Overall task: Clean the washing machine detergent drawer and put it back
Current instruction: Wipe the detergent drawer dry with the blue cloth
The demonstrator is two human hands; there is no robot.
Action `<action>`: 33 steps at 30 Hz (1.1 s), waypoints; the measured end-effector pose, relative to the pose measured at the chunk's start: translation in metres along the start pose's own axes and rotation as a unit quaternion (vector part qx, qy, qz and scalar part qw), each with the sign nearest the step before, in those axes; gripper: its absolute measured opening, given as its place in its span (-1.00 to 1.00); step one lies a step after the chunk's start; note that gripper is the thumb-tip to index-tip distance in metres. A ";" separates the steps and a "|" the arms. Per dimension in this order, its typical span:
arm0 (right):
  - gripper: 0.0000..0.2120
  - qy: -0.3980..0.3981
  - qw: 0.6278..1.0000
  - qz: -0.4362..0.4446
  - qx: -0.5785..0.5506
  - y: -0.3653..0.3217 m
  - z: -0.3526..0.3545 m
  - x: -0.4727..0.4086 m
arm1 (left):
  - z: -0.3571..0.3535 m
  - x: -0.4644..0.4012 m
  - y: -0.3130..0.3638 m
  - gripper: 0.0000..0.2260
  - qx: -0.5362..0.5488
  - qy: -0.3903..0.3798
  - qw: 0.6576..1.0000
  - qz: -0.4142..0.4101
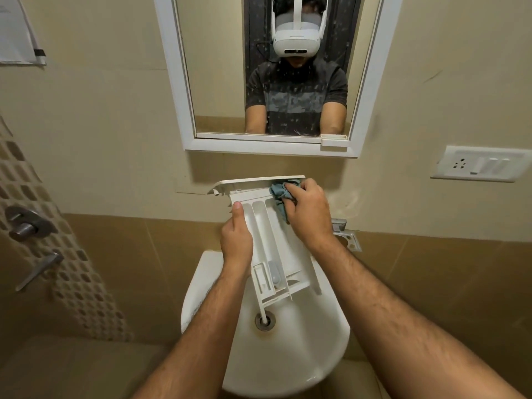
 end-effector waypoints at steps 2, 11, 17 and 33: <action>-0.76 -0.034 0.999 -0.030 -0.008 0.010 -0.004 0.002 | 0.005 -0.001 0.000 -0.51 -0.008 0.017 1.000 -0.012; -0.81 -0.021 0.990 -0.096 -0.102 0.021 0.000 0.007 | 0.016 -0.008 -0.003 -0.51 0.016 0.019 1.000 0.019; -0.80 -0.049 0.996 -0.066 -0.032 0.004 -0.007 -0.003 | 0.011 -0.001 -0.001 -0.54 0.012 0.015 1.000 -0.024; -0.81 -0.102 0.991 -0.081 0.028 0.019 -0.027 0.020 | 0.016 0.013 -0.011 -0.53 0.011 0.027 0.999 -0.015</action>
Point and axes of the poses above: each hand's wrist, its own x-axis away from the middle knuckle, its own z-axis out of the back of the hand, y = z × x, the point moved 4 cm from there along -x, towards the middle knuckle, and after that the axes turned 4 degrees about -z, right-handed, at the moved point
